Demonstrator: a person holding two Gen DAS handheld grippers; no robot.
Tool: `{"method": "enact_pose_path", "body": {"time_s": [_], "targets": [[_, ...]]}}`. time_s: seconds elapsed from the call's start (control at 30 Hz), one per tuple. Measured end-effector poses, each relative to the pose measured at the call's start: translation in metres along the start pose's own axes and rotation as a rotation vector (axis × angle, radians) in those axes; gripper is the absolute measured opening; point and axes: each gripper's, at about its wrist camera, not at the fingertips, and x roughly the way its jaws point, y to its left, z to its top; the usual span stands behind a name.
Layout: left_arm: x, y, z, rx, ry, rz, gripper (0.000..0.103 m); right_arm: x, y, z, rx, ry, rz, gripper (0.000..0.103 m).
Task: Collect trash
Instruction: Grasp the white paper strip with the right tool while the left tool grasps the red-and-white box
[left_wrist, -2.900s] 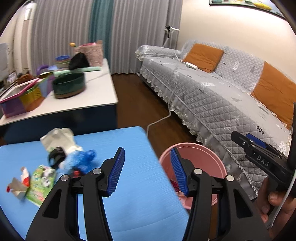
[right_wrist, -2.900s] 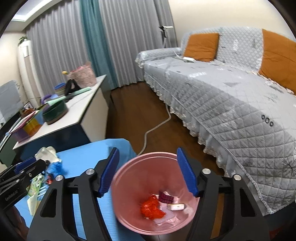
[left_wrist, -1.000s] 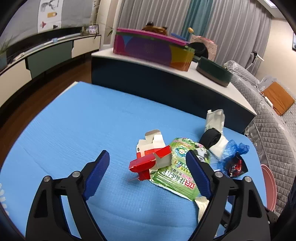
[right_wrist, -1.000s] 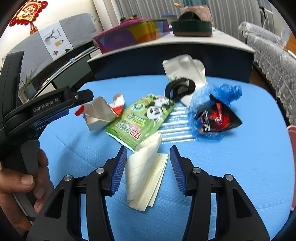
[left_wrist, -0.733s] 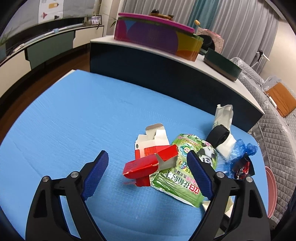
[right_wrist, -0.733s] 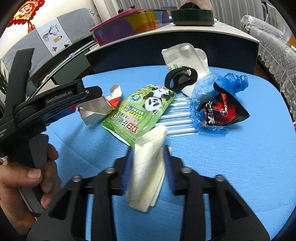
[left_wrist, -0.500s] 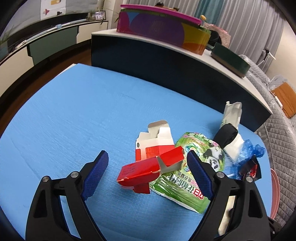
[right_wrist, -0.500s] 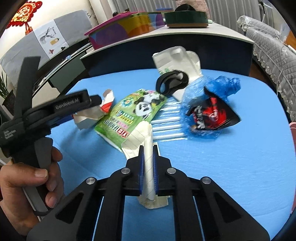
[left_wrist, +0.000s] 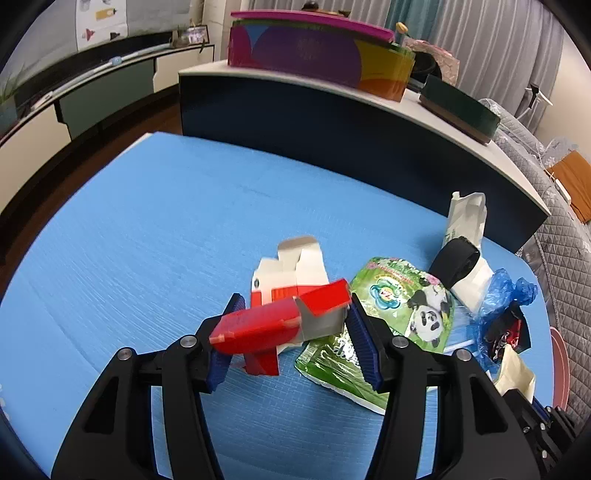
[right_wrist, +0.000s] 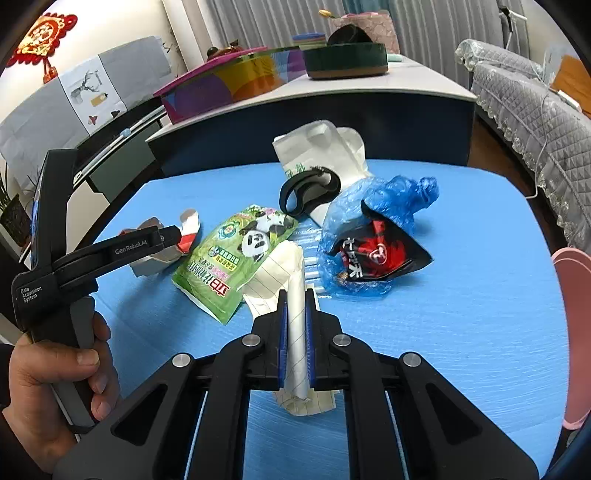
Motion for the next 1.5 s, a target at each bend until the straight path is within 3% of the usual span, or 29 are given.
{"method": "enact_pose_path", "body": {"time_s": [0.37, 0.4, 0.47, 0.7, 0.77, 0.83, 1.03, 1.13, 1.3, 1.5], "targets": [[-0.03, -0.021, -0.005, 0.099, -0.079, -0.005, 0.052, -0.026, -0.012, 0.002, 0.005, -0.059, -0.046, 0.008], [-0.033, -0.024, -0.007, 0.112, -0.086, -0.008, 0.05, -0.028, -0.013, 0.002, 0.006, -0.063, -0.049, 0.008], [-0.037, -0.029, -0.009, 0.133, -0.091, -0.015, 0.032, -0.034, -0.016, 0.003, 0.008, -0.077, -0.058, 0.008], [-0.048, -0.042, -0.015, 0.173, -0.108, -0.033, 0.03, -0.055, -0.031, 0.004, 0.031, -0.116, -0.093, 0.008], [-0.05, -0.04, -0.016, 0.159, -0.103, -0.048, 0.021, -0.06, -0.035, 0.003, 0.037, -0.122, -0.099, 0.008], [-0.05, -0.039, -0.016, 0.154, -0.098, -0.056, 0.019, -0.064, -0.037, 0.003, 0.036, -0.129, -0.105, 0.008], [-0.053, -0.034, -0.013, 0.11, -0.081, -0.13, 0.02, -0.072, -0.045, 0.002, 0.056, -0.136, -0.112, 0.008], [-0.065, -0.025, -0.001, 0.063, -0.101, -0.219, 0.041, -0.075, -0.046, 0.003, 0.059, -0.145, -0.113, 0.009], [-0.078, -0.001, 0.012, 0.015, -0.15, -0.224, 0.042, -0.075, -0.047, 0.006, 0.067, -0.148, -0.107, 0.009], [-0.06, 0.007, -0.005, 0.011, -0.07, -0.198, 0.042, -0.069, -0.039, 0.008, 0.057, -0.143, -0.091, 0.009]]}}
